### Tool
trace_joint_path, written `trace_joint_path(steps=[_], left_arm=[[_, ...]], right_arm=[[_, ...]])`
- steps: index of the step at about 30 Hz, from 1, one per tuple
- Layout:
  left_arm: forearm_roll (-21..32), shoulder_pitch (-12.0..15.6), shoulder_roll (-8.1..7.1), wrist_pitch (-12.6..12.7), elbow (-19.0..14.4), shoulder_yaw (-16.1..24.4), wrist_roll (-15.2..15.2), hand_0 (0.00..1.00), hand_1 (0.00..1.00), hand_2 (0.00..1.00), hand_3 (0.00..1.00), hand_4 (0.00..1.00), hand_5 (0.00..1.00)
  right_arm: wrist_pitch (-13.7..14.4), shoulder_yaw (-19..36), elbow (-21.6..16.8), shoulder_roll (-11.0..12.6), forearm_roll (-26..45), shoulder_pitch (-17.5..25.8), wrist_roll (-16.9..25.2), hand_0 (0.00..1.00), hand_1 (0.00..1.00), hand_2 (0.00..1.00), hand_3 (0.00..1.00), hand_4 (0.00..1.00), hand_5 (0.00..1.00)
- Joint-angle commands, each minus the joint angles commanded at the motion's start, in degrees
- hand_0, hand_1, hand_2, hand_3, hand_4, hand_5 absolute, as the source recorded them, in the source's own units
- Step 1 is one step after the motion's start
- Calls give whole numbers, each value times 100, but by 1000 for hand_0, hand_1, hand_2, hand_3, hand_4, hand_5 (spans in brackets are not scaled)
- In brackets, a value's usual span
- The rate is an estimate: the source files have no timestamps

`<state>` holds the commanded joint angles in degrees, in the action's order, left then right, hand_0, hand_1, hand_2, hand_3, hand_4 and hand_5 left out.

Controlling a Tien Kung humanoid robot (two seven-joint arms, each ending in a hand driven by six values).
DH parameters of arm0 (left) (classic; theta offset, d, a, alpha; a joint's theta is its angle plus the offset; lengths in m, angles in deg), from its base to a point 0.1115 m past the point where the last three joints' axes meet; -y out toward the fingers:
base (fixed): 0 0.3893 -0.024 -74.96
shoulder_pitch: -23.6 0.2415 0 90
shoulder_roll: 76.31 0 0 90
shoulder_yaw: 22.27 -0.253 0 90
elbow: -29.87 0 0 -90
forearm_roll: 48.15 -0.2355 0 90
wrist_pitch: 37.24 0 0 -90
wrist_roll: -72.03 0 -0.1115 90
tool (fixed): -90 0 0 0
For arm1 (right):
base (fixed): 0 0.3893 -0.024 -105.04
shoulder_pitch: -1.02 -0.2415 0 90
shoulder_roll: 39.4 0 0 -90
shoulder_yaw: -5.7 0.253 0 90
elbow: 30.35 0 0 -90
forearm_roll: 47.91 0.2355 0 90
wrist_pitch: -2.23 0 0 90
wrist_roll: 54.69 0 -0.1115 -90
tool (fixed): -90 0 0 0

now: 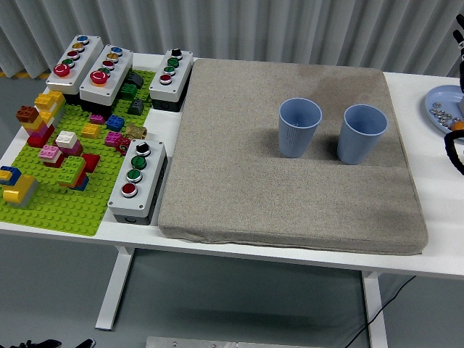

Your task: Pick cup pour cup place

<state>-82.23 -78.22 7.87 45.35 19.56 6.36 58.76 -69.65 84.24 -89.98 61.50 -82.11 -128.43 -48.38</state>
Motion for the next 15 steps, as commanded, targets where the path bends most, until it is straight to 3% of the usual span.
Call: trace_joint_path(steps=[15], left_arm=[[7, 27, 1, -2, 0, -23, -2, 775, 764, 817, 656, 505, 998]], right_arm=[[-7, -22, -22, -9, 19, 12, -38, 953, 804, 783, 785, 833, 885]])
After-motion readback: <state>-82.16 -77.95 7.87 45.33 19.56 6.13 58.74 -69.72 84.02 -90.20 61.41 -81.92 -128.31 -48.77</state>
